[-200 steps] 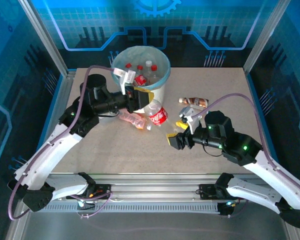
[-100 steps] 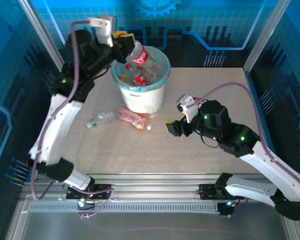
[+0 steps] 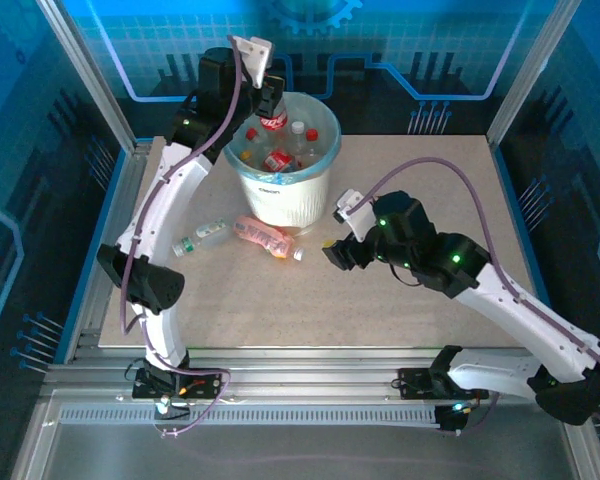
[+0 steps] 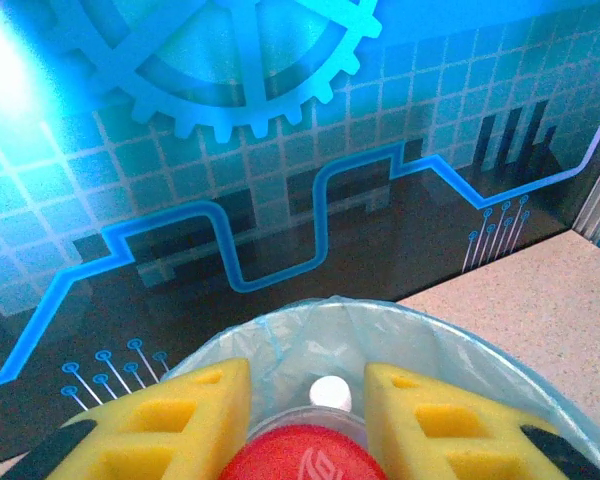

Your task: Put the plastic bottles in the bin

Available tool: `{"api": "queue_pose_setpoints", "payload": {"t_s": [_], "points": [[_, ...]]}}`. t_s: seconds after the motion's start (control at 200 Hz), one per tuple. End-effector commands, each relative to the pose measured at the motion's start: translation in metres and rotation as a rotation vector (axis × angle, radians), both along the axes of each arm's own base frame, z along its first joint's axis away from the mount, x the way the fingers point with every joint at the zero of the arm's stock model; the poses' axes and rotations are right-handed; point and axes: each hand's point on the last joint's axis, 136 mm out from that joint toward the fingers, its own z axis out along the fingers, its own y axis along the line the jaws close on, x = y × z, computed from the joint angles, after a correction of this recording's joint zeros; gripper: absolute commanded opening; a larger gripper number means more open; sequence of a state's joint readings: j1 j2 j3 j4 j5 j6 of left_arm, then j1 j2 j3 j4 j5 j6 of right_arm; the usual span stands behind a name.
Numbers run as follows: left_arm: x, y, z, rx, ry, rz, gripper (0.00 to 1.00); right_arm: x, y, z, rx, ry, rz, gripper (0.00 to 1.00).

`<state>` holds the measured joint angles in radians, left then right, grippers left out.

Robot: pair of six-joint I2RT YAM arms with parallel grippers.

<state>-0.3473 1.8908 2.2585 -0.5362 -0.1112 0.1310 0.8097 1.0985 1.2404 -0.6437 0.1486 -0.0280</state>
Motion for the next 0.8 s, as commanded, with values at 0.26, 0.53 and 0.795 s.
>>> {"api": "queue_pose_setpoints", "payload": {"t_s": [0.26,0.53,0.795], "points": [[0.007,-0.02,-0.083,0.047,0.234,-0.112,0.0,0.018,0.013,-0.008,-0.03,0.039,0.03,0.76],[-0.003,-0.023,-0.081,0.017,0.266,-0.142,0.0,0.018,0.011,-0.011,-0.042,0.052,0.024,0.76],[-0.035,-0.038,-0.035,-0.103,0.263,-0.252,0.0,0.017,0.007,-0.007,-0.031,0.051,0.008,0.76]]}}
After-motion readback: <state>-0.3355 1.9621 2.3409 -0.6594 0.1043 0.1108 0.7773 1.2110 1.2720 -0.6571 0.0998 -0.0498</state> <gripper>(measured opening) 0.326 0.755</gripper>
